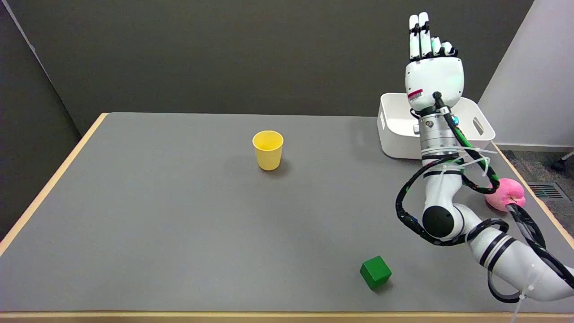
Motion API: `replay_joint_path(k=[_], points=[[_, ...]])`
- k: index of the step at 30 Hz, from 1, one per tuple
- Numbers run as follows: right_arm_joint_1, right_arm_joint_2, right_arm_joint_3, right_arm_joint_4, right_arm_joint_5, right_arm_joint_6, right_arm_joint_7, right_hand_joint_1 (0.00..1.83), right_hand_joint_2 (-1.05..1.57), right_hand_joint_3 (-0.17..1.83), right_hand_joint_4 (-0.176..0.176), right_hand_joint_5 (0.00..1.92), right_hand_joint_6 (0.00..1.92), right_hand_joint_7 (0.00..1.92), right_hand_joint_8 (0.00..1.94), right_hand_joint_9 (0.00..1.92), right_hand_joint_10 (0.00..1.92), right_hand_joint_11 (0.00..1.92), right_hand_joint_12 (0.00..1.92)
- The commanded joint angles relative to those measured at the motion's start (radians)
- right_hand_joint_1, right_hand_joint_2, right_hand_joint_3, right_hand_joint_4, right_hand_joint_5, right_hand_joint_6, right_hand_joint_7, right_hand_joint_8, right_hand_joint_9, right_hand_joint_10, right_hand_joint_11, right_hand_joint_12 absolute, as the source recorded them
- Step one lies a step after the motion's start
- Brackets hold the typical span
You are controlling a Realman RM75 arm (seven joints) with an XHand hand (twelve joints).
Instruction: Pick up the yellow cup.
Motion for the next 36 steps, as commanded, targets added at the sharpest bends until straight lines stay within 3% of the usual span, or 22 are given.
replay_joint_path(k=[1, 5, 7, 11, 19, 30, 36], points=[[-0.002, 0.009, -0.009, 0.007, -0.051, 0.061, 0.019, 1.78, 1.06, 0.26, -0.015, 0.0, 0.0, 0.0, 0.0, 0.44, 1.92, 0.69, 1.48], [-0.002, 0.022, -0.008, 0.017, -0.073, 0.111, 0.018, 1.78, 1.01, 0.32, 0.093, 0.0, 0.0, 0.0, 0.0, 0.51, 1.92, 0.71, 1.42], [-0.002, 0.034, -0.006, 0.032, -0.064, 0.171, 0.023, 1.78, 0.99, 0.34, 0.101, 0.0, 0.0, 0.0, 0.0, 0.53, 1.92, 0.73, 1.38], [-0.007, 0.048, -0.009, 0.055, 0.007, 0.249, 0.076, 1.8, 0.78, 0.69, 0.101, 0.0, 0.0, 0.0, 0.07, 0.75, 1.92, 0.74, 1.37], [-0.005, 0.057, 0.02, 0.139, 0.327, 0.344, 0.129, 1.81, 0.71, 0.8, 0.091, 0.0, 0.0, 0.03, 0.2, 0.8, 1.92, 0.77, 1.39], [0.057, 0.113, 0.237, 0.155, 0.886, 0.898, 0.125, 1.83, 0.58, 1.02, 0.089, 0.01, 0.27, 0.18, 0.26, 0.9, 1.92, 0.81, 1.46], [0.078, 0.115, 0.282, 0.116, 1.054, 0.998, 0.128, 1.83, 0.56, 1.06, 0.086, 0.07, 0.31, 0.25, 0.28, 0.9, 1.92, 0.83, 1.47]])
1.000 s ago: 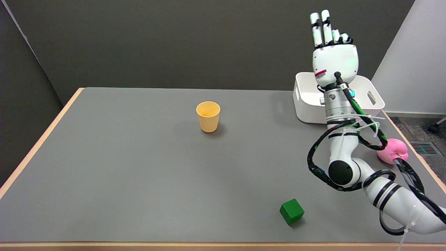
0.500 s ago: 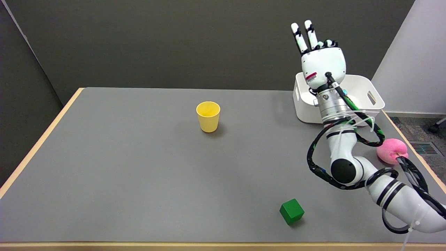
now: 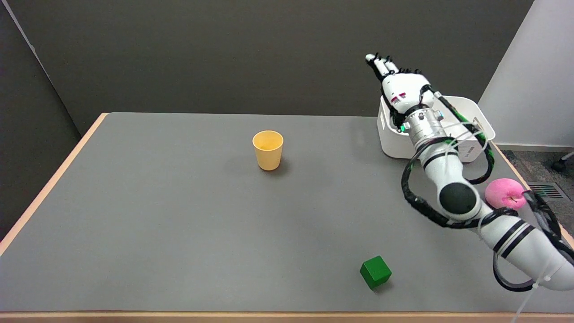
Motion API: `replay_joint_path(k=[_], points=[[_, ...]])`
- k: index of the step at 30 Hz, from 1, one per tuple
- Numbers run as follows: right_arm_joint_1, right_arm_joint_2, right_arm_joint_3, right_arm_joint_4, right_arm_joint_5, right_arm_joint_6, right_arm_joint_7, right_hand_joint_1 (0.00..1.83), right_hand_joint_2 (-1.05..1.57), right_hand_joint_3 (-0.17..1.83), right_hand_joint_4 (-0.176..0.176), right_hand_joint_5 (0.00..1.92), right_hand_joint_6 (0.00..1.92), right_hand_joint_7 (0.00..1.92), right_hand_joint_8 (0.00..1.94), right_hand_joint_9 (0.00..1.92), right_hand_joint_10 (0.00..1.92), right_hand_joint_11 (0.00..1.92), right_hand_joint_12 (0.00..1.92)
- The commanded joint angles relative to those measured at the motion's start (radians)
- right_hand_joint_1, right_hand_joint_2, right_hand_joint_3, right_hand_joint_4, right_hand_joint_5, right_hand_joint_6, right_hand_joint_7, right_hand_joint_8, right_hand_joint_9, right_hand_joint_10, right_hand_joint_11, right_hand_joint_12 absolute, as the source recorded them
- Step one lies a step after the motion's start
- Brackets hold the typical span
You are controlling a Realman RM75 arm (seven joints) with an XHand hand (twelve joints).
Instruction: Pick up the yellow cup.
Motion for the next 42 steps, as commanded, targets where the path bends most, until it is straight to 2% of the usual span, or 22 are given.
replay_joint_path(k=[1, 5, 8, 10, 16, 22, 28, 32, 42], points=[[0.072, 0.053, 0.225, -0.014, 0.697, 0.571, 0.025, 1.83, 0.55, 1.06, 0.088, 0.06, 0.3, 0.25, 0.28, 0.9, 1.92, 0.84, 1.47], [0.11, 0.053, 0.256, -0.144, 0.939, 0.795, 0.019, 1.83, 0.55, 1.06, 0.107, 0.0, 0.16, 0.22, 0.27, 0.91, 1.92, 0.83, 1.47], [0.149, 0.046, 0.249, -0.242, 1.083, 0.954, -0.014, 1.83, 0.55, 1.07, 0.117, 0.0, 0.2, 0.21, 0.27, 0.91, 1.92, 0.84, 1.47], [0.153, 0.045, 0.242, -0.266, 1.136, 0.982, -0.068, 1.83, 0.54, 1.08, 0.117, 0.01, 0.25, 0.2, 0.26, 0.91, 1.92, 0.85, 1.46], [0.115, 0.046, 0.247, -0.197, 1.144, 0.933, -0.19, 1.83, 0.54, 1.1, 0.093, 0.09, 0.31, 0.19, 0.27, 0.88, 1.92, 0.86, 1.52], [0.037, 0.089, 0.258, -0.093, 1.138, 0.81, -0.328, 1.83, 0.5, 1.17, 0.056, 0.22, 0.37, 0.31, 0.33, 0.9, 1.92, 0.88, 1.57], [-0.066, 0.165, 0.257, 0.04, 1.047, 0.677, -0.355, 1.83, 0.49, 1.2, 0.065, 0.29, 0.43, 0.38, 0.39, 0.92, 1.92, 0.88, 1.6], [-0.104, 0.179, 0.236, 0.085, 0.991, 0.623, -0.355, 1.83, 0.48, 1.21, 0.072, 0.29, 0.44, 0.41, 0.41, 0.92, 1.92, 0.88, 1.6], [-0.043, 0.183, 0.04, 0.101, 0.895, 0.523, -0.37, 1.83, 0.46, 1.24, 0.08, 0.36, 0.53, 0.54, 0.51, 0.94, 1.92, 0.9, 1.61]])
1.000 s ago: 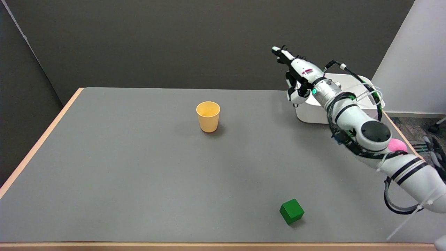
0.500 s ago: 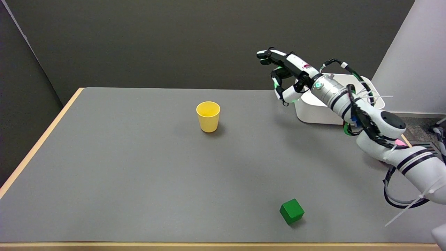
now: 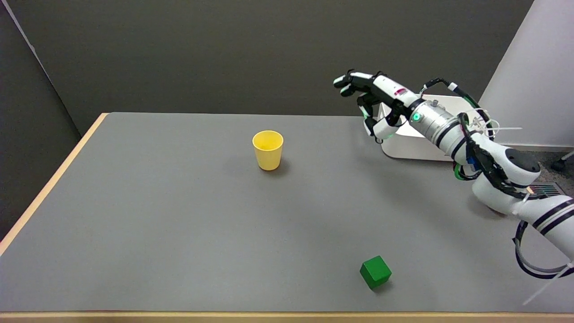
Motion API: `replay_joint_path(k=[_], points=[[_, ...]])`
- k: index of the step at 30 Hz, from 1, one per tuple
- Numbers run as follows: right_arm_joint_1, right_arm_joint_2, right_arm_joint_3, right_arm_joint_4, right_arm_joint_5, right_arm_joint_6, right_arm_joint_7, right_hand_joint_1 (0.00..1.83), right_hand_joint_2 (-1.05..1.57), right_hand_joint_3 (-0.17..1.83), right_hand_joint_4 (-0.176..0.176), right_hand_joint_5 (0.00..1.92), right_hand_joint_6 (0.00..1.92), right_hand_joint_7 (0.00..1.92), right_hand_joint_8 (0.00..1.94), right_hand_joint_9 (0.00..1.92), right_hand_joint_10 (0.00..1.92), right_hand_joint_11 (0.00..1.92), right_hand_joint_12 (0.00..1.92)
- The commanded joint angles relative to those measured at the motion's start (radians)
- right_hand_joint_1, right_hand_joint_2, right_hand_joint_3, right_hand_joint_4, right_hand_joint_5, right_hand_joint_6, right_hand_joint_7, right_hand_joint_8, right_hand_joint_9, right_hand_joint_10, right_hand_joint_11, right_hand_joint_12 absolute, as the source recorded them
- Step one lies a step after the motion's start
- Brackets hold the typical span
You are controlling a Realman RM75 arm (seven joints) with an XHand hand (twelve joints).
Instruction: Pick up the yellow cup.
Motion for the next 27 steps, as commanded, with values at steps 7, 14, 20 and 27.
replay_joint_path(k=[7, 14, 20, 27], points=[[0.091, 0.064, -0.358, 0.079, -0.073, -0.177, -0.1, 1.83, 0.46, 1.25, 0.084, 0.39, 0.59, 0.58, 0.57, 0.94, 1.92, 0.91, 1.6], [0.178, 0.056, -0.483, 0.067, -0.045, -0.198, -0.103, 1.83, 0.45, 1.26, 0.083, 0.39, 0.6, 0.59, 0.58, 0.94, 1.92, 0.91, 1.6], [0.246, 0.021, -0.561, 0.044, -0.04, -0.198, -0.105, 1.83, 0.45, 1.26, 0.081, 0.39, 0.6, 0.59, 0.58, 0.94, 1.92, 0.91, 1.6], [0.318, -0.048, -0.626, -0.011, -0.041, -0.187, -0.105, 1.83, 0.45, 1.26, 0.082, 0.39, 0.6, 0.58, 0.57, 0.95, 1.92, 0.91, 1.6]])
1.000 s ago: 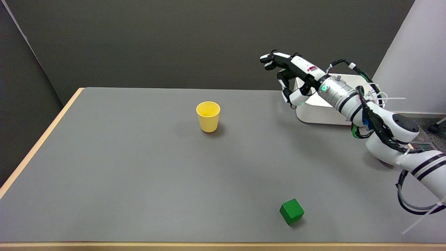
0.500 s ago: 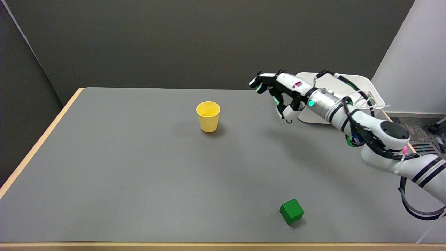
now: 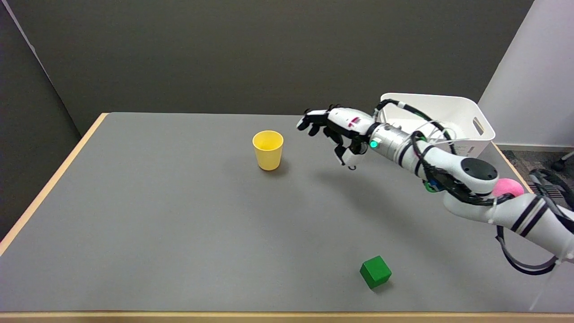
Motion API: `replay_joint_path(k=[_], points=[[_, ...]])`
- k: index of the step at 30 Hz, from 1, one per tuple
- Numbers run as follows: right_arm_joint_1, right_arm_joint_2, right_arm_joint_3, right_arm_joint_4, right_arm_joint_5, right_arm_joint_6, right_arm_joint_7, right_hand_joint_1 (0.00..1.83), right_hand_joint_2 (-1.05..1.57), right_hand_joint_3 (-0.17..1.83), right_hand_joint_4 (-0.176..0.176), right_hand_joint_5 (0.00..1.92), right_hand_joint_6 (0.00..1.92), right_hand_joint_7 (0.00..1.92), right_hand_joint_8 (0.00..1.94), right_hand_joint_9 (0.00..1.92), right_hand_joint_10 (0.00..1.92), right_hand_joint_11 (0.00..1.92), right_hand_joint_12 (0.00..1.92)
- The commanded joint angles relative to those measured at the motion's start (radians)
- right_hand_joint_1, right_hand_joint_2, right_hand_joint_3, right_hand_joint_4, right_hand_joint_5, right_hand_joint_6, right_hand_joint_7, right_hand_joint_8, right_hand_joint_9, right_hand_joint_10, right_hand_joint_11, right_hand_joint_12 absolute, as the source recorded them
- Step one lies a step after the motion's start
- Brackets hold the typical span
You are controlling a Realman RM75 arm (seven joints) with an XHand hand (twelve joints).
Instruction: Pick up the yellow cup.
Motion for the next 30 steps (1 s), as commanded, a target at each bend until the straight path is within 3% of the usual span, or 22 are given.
replay_joint_path(k=[1, 14, 30], points=[[0.183, -0.094, -0.233, -0.077, 0.005, -0.021, -0.016, 1.83, 0.45, 1.26, 0.081, 0.39, 0.59, 0.58, 0.57, 0.94, 1.92, 0.91, 1.6], [0.251, -0.184, -0.274, -0.18, -0.001, 0.011, -0.016, 1.83, 0.45, 1.26, 0.081, 0.39, 0.59, 0.57, 0.56, 0.94, 1.92, 0.91, 1.6], [0.301, -0.231, -0.287, -0.265, -0.001, 0.027, -0.016, 1.83, 0.45, 1.26, 0.082, 0.39, 0.59, 0.57, 0.55, 0.95, 1.92, 0.91, 1.6]])
